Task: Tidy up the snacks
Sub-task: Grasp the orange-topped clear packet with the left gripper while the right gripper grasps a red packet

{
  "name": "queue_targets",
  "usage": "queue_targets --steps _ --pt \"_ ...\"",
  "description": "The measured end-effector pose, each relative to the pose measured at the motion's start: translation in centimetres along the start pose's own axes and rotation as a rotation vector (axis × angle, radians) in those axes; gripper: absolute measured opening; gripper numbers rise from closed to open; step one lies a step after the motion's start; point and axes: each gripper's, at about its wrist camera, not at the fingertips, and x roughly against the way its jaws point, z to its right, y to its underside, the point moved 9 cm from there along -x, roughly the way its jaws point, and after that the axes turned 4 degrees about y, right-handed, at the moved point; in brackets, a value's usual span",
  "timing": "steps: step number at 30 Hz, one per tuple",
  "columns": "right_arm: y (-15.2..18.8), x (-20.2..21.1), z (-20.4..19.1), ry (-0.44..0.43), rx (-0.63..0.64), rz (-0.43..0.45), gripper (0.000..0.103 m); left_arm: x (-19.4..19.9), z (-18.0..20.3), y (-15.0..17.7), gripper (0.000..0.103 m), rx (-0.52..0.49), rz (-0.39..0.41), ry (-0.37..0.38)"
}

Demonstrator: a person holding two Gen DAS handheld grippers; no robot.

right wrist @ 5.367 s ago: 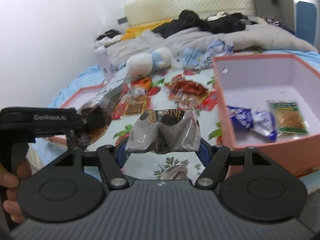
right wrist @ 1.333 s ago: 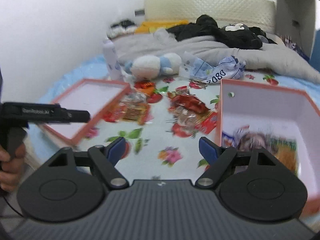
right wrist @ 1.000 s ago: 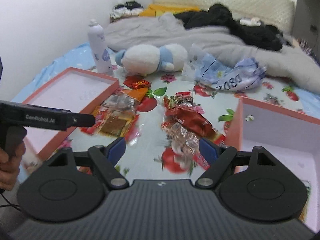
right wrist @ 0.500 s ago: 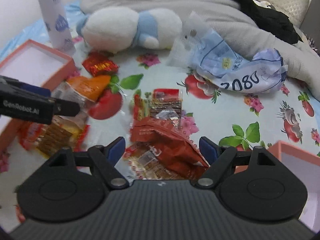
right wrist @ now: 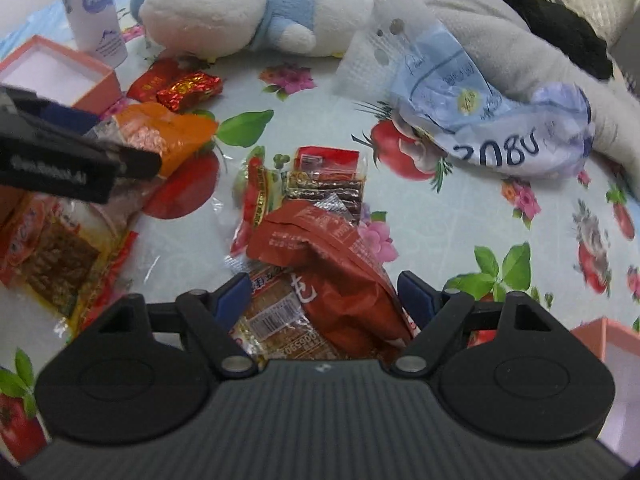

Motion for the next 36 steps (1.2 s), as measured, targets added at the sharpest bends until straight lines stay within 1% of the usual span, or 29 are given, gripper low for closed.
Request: queue_targets --steps 1,2,4,7,10,14,17,20,21,23,25,26,28,30,33,36 --pt "-0.1 0.2 0.1 0.014 -0.004 0.012 0.067 -0.1 0.1 0.0 0.084 0.003 0.008 0.010" --pt "-0.1 0.5 0.1 0.022 0.002 0.024 0.062 -0.4 0.3 0.0 0.084 -0.001 0.003 0.029" --pt "-0.3 0.7 0.1 0.029 0.005 0.041 0.057 -0.8 0.8 0.3 0.079 -0.013 -0.008 0.035" --pt "-0.2 1.4 0.0 0.039 -0.001 0.063 0.052 -0.4 1.3 0.5 0.069 -0.026 0.002 0.041" --pt "0.0 2.5 0.0 0.027 -0.019 0.086 0.048 0.6 1.8 1.0 0.062 -0.019 0.007 0.053" --pt "0.3 4.6 0.0 0.020 -0.036 0.135 0.047 2.9 2.5 1.5 0.061 -0.042 0.048 0.056" --pt "0.8 6.0 0.0 0.003 -0.083 0.153 0.047 4.7 2.6 2.0 0.061 -0.008 0.075 0.068" --pt "1.7 7.6 -0.3 -0.009 -0.134 0.168 0.047 6.2 2.6 2.5 0.061 0.024 0.080 0.083" --pt "2.1 8.3 -0.5 -0.003 -0.146 0.178 0.047 6.9 2.7 2.7 0.061 0.036 0.089 0.090" --pt "2.9 9.5 -0.7 -0.016 -0.182 0.183 0.037 8.7 3.1 3.0 0.061 0.045 0.116 0.089" --pt "3.9 10.9 -0.9 -0.046 -0.249 0.187 0.036 11.0 3.6 3.6 0.061 0.064 0.145 0.092" --pt "4.3 11.7 -1.1 -0.049 -0.261 0.195 0.035 12.0 4.1 4.0 0.061 0.054 0.156 0.099" --pt "5.2 13.4 -1.7 -0.046 -0.256 0.227 0.030 14.3 5.2 5.1 0.061 0.031 0.183 0.091" --pt "6.4 14.7 -1.9 -0.051 -0.276 0.240 0.029 16.4 5.8 6.1 0.061 0.043 0.196 0.087" --pt "8.3 16.1 -2.0 -0.087 -0.333 0.212 0.028 20.0 6.3 8.2 0.061 0.078 0.204 0.064" --pt "9.8 17.9 -2.3 -0.118 -0.357 0.196 0.027 23.1 6.6 10.4 0.061 0.109 0.208 0.071"
